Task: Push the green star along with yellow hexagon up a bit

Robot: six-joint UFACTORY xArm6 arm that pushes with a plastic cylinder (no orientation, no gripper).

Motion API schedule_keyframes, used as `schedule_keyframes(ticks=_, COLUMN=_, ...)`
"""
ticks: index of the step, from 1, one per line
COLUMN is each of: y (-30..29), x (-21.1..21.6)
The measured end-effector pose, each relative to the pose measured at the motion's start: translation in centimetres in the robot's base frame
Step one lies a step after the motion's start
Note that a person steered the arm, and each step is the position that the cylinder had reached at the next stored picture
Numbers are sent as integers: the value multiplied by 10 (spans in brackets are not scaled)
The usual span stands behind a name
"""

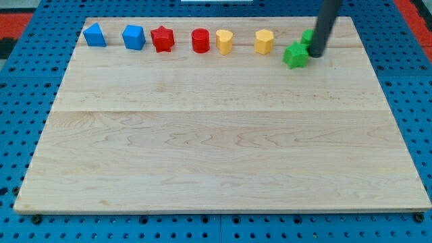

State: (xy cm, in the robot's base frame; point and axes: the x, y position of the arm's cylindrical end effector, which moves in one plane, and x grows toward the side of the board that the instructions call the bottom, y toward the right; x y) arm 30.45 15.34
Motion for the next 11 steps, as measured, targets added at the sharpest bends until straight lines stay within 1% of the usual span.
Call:
schedule_keyframes(ticks=1, y=-1, x=33)
schedule_keyframes(ticks=2, y=36, x=56)
schedule_keyframes(ticks=3, y=-24, x=68)
schedule_keyframes(ticks=6, y=-94, x=57)
schedule_keyframes(ticks=9, y=-37, x=23)
schedule_keyframes(ticks=11, y=-24, x=-2)
